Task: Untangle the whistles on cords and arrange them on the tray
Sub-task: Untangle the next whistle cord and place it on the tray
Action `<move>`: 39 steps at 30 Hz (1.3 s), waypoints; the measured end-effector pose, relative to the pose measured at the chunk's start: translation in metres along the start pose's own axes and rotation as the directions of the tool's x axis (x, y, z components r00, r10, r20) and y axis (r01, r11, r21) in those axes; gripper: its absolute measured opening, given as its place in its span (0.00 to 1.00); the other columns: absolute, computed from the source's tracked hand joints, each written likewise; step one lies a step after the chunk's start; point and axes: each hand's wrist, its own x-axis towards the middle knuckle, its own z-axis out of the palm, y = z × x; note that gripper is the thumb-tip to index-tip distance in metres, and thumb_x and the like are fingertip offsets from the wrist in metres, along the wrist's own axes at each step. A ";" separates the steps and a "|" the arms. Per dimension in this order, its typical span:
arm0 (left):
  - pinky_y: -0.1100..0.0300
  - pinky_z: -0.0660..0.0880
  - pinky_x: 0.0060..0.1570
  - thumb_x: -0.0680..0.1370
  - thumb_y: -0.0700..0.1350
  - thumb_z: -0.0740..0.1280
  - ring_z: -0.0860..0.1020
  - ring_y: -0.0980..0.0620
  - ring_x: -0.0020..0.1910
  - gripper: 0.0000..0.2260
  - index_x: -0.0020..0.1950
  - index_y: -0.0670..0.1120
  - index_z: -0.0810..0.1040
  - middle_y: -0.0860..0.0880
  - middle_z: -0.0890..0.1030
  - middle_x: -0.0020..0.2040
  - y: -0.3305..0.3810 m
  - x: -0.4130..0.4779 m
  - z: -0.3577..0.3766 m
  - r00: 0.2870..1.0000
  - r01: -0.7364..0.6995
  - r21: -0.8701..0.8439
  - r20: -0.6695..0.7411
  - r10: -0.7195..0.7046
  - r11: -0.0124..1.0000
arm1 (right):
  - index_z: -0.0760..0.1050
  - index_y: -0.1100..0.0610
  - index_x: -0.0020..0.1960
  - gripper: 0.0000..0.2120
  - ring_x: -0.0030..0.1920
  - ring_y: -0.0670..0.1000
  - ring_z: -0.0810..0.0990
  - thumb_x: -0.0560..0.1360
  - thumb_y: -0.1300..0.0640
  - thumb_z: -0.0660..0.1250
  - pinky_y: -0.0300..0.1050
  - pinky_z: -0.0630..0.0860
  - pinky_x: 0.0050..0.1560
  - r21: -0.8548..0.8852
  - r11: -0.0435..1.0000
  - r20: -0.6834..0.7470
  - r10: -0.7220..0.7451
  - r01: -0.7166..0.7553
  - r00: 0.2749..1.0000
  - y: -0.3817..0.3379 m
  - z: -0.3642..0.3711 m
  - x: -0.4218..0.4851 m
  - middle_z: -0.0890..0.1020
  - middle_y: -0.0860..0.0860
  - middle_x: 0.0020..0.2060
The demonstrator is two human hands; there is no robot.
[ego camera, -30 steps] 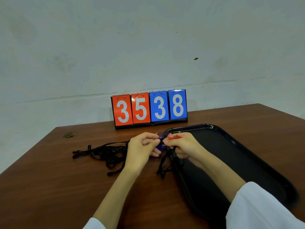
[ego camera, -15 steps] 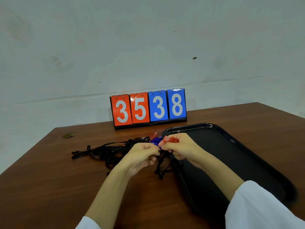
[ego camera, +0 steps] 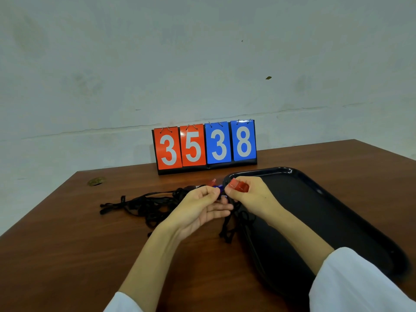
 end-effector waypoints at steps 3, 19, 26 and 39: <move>0.61 0.80 0.36 0.78 0.37 0.63 0.83 0.48 0.37 0.02 0.47 0.39 0.75 0.42 0.82 0.39 0.002 -0.001 -0.001 1.000 0.014 0.020 -0.026 -0.014 1.000 | 0.76 0.53 0.39 0.06 0.36 0.45 0.75 0.74 0.54 0.67 0.36 0.70 0.39 -0.037 0.999 -0.025 -0.009 0.008 1.000 0.002 0.001 -0.001 0.78 0.48 0.33; 0.63 0.79 0.34 0.72 0.37 0.71 0.80 0.51 0.33 0.09 0.51 0.38 0.79 0.41 0.82 0.42 -0.001 -0.003 0.005 0.971 -0.122 0.143 -0.186 0.148 0.982 | 0.78 0.56 0.43 0.06 0.34 0.42 0.75 0.75 0.54 0.66 0.34 0.70 0.38 0.027 0.999 -0.003 -0.034 0.034 0.999 -0.003 -0.005 -0.001 0.78 0.47 0.34; 0.63 0.65 0.28 0.77 0.48 0.65 0.66 0.56 0.26 0.12 0.35 0.46 0.71 0.50 0.68 0.28 0.002 -0.001 -0.005 0.955 -0.053 0.005 -0.292 0.052 0.999 | 0.76 0.59 0.43 0.07 0.33 0.44 0.72 0.76 0.56 0.64 0.35 0.68 0.34 0.058 0.996 -0.049 0.067 -0.064 0.997 -0.003 -0.006 0.000 0.76 0.49 0.33; 0.64 0.78 0.33 0.77 0.38 0.65 0.75 0.54 0.37 0.06 0.53 0.40 0.78 0.44 0.78 0.45 -0.001 0.000 -0.005 0.814 -0.122 0.024 -0.570 0.114 0.992 | 0.74 0.56 0.51 0.10 0.23 0.40 0.71 0.77 0.49 0.62 0.31 0.67 0.24 0.219 0.971 -0.041 0.102 -0.091 0.994 -0.007 -0.013 0.000 0.75 0.47 0.30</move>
